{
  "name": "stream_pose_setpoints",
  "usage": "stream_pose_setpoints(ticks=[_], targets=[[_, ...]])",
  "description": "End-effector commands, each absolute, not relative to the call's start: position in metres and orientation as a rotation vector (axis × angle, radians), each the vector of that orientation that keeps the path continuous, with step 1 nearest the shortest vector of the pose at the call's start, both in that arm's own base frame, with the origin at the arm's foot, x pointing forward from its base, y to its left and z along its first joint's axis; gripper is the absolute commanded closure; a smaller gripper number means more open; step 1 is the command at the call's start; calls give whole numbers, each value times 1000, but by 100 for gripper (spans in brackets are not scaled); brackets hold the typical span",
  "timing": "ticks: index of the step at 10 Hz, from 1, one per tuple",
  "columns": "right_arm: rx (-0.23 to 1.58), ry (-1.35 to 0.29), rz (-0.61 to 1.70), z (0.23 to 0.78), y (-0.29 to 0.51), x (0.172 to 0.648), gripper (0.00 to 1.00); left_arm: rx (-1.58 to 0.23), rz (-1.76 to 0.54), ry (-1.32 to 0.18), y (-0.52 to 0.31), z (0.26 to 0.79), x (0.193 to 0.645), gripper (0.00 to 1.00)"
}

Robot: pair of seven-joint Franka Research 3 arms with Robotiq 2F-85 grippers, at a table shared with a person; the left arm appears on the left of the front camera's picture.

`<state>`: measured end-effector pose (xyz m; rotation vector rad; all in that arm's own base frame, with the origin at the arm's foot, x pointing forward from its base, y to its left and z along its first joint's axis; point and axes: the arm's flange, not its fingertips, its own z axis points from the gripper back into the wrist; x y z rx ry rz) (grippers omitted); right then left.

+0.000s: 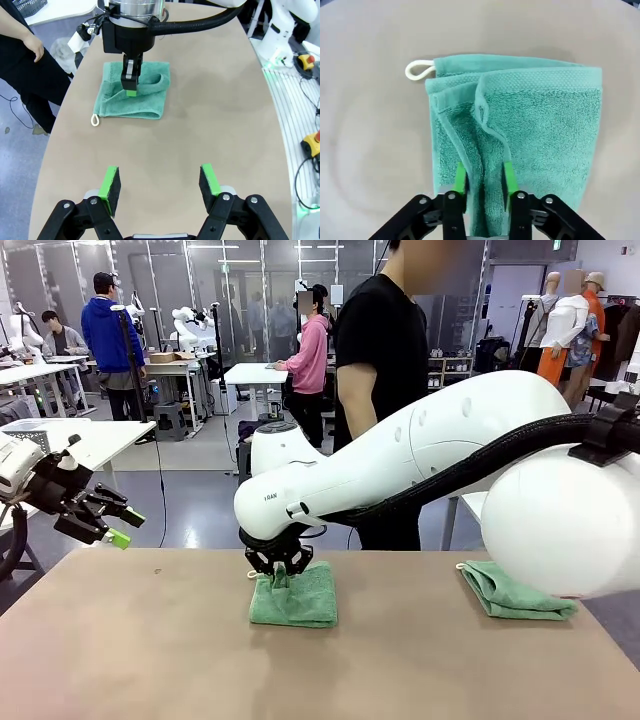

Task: Fold the towels and place them in the basket.
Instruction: When a person lays out a Towel with hook on the table, fold it in half twice.

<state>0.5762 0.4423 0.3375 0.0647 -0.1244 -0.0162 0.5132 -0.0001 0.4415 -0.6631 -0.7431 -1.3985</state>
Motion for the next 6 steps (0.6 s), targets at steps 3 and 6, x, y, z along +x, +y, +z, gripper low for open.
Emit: stream_pose_setpoints(ticks=[3, 6], targets=[[107, -132, 11, 358, 426, 563, 23, -660, -1402, -741, 1, 442, 513, 20], [138, -174, 55, 386, 354, 547, 3, -660, -1402, -741, 1, 442, 513, 20]])
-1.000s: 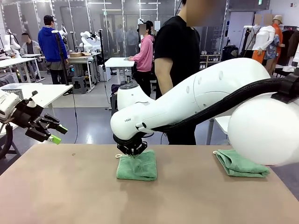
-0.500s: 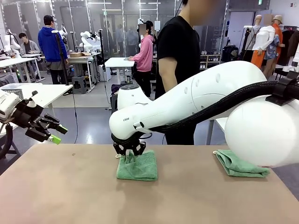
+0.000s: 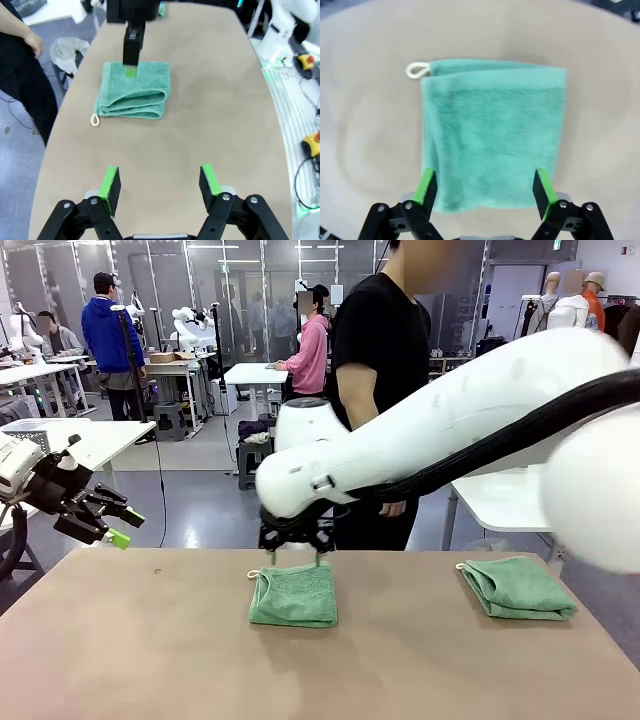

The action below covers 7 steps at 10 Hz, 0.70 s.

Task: Fold the towels and place them in the basket.
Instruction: When a person lays out a Towel with hook on the table, fold it in half twice.

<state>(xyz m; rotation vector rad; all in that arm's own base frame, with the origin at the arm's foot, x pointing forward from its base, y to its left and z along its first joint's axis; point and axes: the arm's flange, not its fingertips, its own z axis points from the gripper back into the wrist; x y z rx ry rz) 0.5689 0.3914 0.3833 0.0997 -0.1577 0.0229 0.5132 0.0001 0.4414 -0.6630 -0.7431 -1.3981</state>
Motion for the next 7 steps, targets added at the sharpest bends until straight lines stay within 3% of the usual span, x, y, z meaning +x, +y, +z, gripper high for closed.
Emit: stream_pose_setpoints(ticks=[1, 7], targets=[[179, -162, 86, 392, 330, 539, 3, -660, -1402, -741, 1, 442, 513, 20], [203, -186, 72, 401, 298, 545, 3, -660, -1402, -741, 1, 442, 513, 20]])
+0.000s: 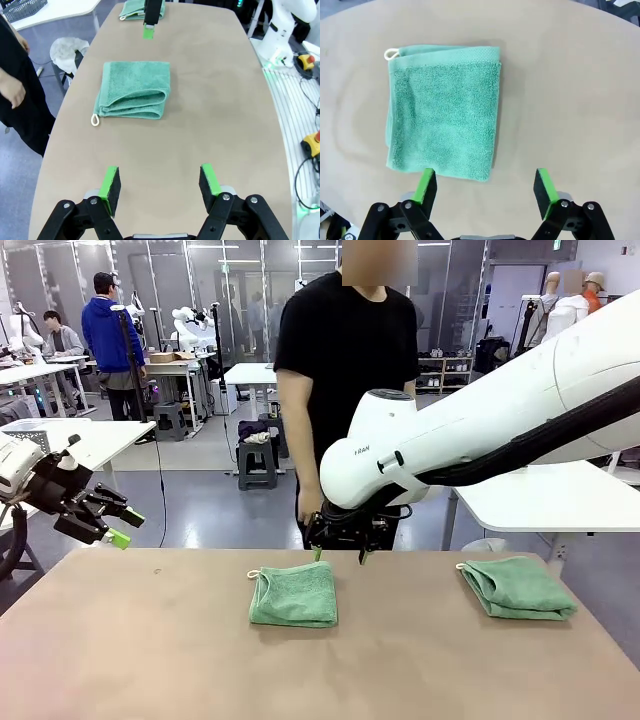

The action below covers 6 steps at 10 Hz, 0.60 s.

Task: Fold the towels and place them in the basket.
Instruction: When a person lays out a Towel with hook on the table, fold it in half twice.

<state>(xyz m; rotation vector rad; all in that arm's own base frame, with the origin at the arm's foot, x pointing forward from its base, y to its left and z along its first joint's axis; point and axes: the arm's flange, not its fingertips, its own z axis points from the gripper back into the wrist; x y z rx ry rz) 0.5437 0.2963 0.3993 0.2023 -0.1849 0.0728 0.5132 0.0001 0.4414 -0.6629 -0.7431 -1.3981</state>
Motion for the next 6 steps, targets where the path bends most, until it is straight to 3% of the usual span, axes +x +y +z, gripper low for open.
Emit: stream_pose_setpoints(ticks=[1, 6], targets=[[203, -186, 72, 401, 298, 545, 3, -660, -1402, -741, 1, 442, 513, 20], [203, -186, 72, 401, 298, 545, 3, -660, -1402, -741, 1, 442, 513, 20]])
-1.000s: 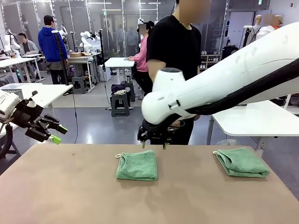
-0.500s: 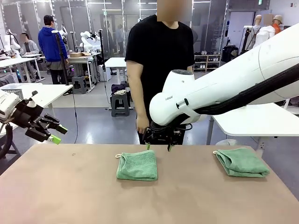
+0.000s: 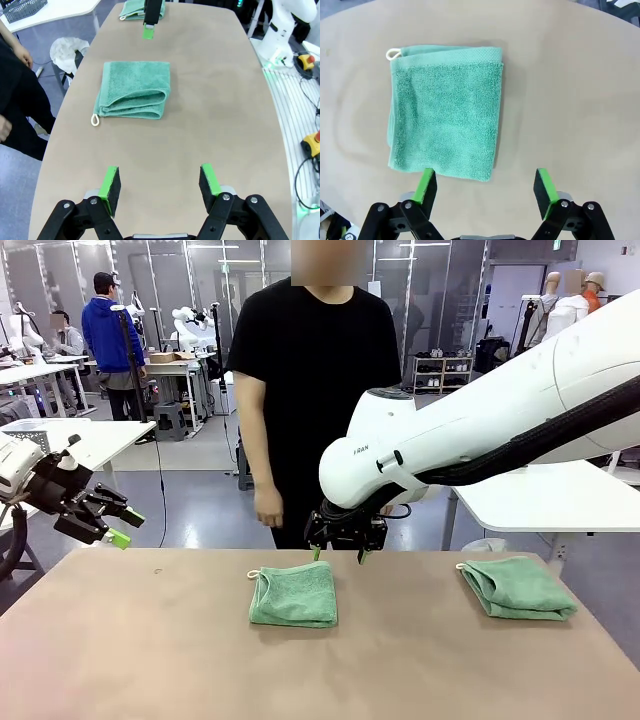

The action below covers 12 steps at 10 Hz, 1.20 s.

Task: Fold the towels and place them in the basket.
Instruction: Stack the folded Towel with hook on the right side of the table.

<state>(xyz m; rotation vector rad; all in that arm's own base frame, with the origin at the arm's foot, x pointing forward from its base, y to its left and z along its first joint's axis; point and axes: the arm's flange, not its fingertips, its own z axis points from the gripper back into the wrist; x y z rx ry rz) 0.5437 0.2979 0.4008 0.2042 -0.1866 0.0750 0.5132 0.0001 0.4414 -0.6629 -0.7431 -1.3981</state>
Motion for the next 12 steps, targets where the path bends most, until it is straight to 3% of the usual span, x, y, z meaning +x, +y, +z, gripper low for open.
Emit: stream_pose_setpoints(ticks=[1, 6, 12], targets=[[203, -186, 72, 401, 298, 545, 3, -660, -1402, -741, 1, 442, 513, 20], [204, -187, 75, 401, 298, 544, 2, -660, -1402, -741, 1, 442, 513, 20], [211, -187, 42, 344, 313, 562, 2, -660, -1402, -741, 1, 442, 513, 20]])
